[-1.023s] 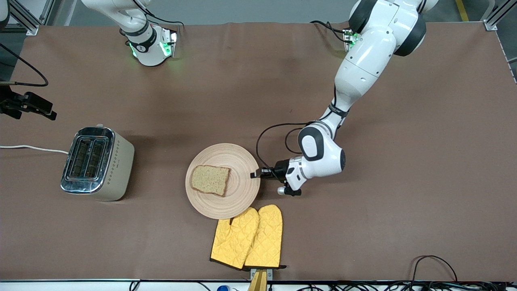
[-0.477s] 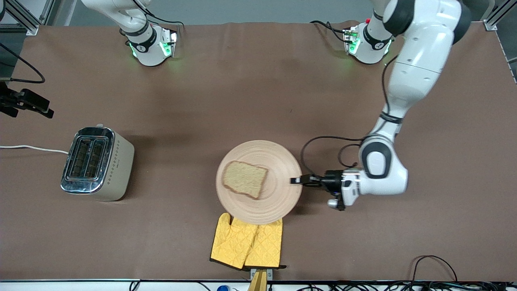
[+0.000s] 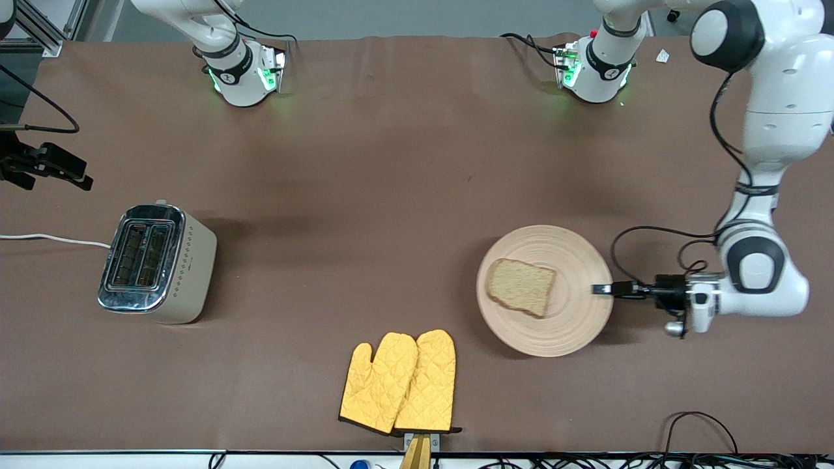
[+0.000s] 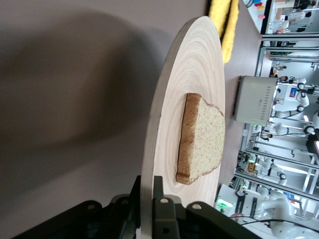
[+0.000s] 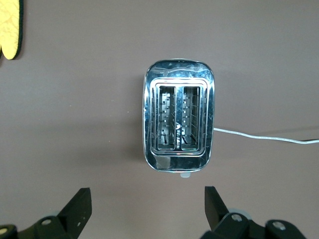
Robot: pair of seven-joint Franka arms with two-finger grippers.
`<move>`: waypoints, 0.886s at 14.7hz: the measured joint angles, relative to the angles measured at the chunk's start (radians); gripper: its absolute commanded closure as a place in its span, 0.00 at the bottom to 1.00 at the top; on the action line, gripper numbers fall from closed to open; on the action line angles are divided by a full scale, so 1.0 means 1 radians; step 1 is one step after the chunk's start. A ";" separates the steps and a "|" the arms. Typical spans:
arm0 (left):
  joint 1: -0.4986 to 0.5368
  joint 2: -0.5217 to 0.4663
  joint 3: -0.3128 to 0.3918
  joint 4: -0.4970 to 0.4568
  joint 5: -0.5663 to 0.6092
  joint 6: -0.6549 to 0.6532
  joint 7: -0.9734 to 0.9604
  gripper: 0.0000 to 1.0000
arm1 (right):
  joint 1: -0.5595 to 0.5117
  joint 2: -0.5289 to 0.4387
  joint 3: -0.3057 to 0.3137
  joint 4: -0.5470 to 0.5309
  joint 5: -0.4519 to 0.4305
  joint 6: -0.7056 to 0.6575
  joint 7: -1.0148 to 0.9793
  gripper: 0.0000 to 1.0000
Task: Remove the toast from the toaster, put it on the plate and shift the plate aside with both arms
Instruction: 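Grip the plate rim with the left gripper and slide it away from the toaster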
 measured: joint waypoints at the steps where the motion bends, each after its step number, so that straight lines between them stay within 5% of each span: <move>1: 0.033 0.000 0.000 -0.002 0.019 -0.005 0.034 1.00 | 0.003 0.000 0.001 0.000 0.000 0.000 0.000 0.00; 8: 0.168 0.025 0.001 -0.020 0.096 -0.005 0.238 0.98 | 0.004 0.000 0.002 0.001 0.000 0.000 0.000 0.00; 9: 0.176 0.035 0.001 -0.021 0.096 -0.005 0.249 0.89 | 0.004 0.000 0.002 0.001 0.000 0.000 0.000 0.00; 10: 0.180 0.044 0.000 -0.021 0.096 -0.005 0.255 0.69 | 0.004 0.000 0.002 0.001 0.000 0.000 0.000 0.00; 12: 0.186 0.049 -0.003 -0.021 0.096 -0.006 0.256 0.03 | 0.004 0.000 0.002 0.002 0.000 0.000 0.000 0.00; 13: 0.187 0.049 -0.003 -0.021 0.096 -0.006 0.256 0.00 | 0.004 0.000 0.002 0.002 0.000 0.000 0.000 0.00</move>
